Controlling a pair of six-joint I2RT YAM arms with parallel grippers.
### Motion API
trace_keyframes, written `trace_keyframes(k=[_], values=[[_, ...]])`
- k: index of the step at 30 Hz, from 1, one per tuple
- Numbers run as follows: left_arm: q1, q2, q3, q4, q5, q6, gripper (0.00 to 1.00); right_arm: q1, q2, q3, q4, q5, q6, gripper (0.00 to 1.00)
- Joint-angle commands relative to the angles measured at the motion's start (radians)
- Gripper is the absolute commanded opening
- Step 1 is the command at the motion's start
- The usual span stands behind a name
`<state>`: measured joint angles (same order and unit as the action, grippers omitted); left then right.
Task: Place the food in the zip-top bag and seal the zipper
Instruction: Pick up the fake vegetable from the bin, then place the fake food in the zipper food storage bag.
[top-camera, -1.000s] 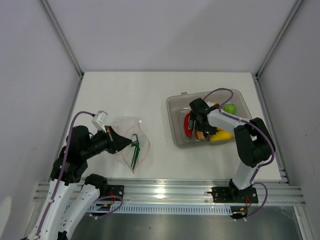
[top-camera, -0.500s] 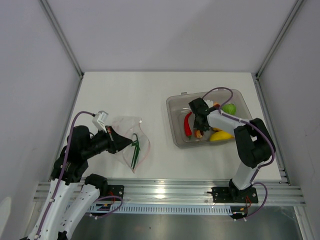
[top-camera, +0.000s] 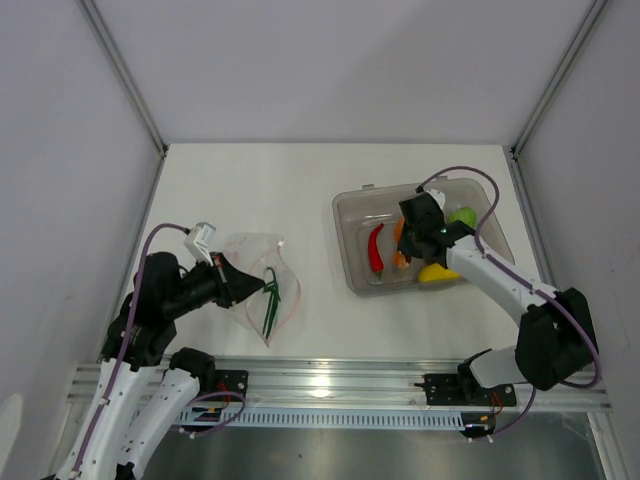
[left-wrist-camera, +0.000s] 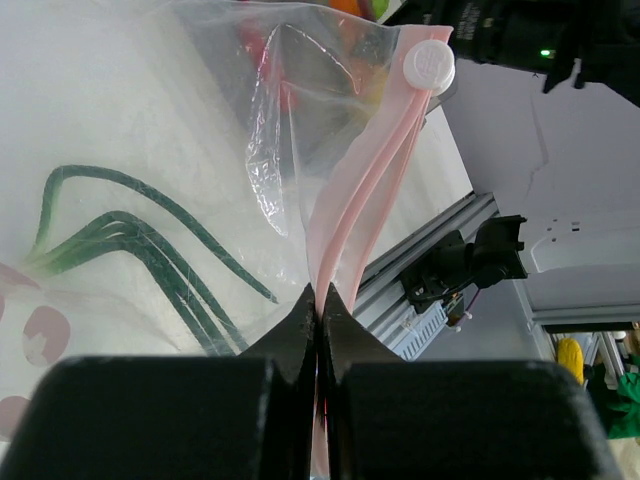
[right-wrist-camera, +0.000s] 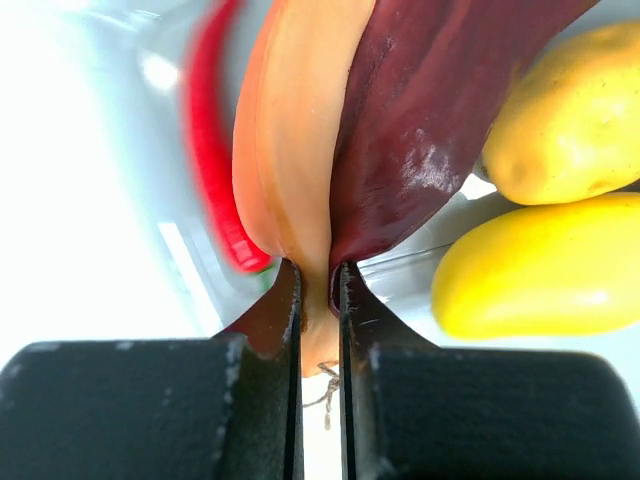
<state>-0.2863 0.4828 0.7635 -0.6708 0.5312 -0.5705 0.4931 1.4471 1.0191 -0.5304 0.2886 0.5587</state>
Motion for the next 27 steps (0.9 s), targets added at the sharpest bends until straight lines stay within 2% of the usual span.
trace_keyframes(k=[1, 7, 16, 20, 27], values=[[-0.005, -0.007, -0.013, 0.02, 0.019, -0.019, 0.01, -0.004, -0.1, -0.008, -0.011, -0.057, -0.025, 0.0], [-0.005, -0.015, -0.015, 0.014, 0.021, -0.017, 0.01, -0.005, -0.218, -0.062, -0.013, -0.215, -0.031, 0.0], [-0.005, 0.01, -0.041, 0.046, 0.024, -0.017, 0.01, -0.011, -0.408, -0.109, 0.044, -0.699, 0.006, 0.0], [-0.005, 0.031, -0.049, 0.065, 0.016, -0.015, 0.0, -0.007, -0.505, -0.126, 0.115, -0.947, 0.093, 0.0], [-0.005, 0.063, -0.053, 0.111, 0.0, -0.031, 0.01, 0.013, -0.622, -0.163, 0.236, -1.158, 0.328, 0.0]])
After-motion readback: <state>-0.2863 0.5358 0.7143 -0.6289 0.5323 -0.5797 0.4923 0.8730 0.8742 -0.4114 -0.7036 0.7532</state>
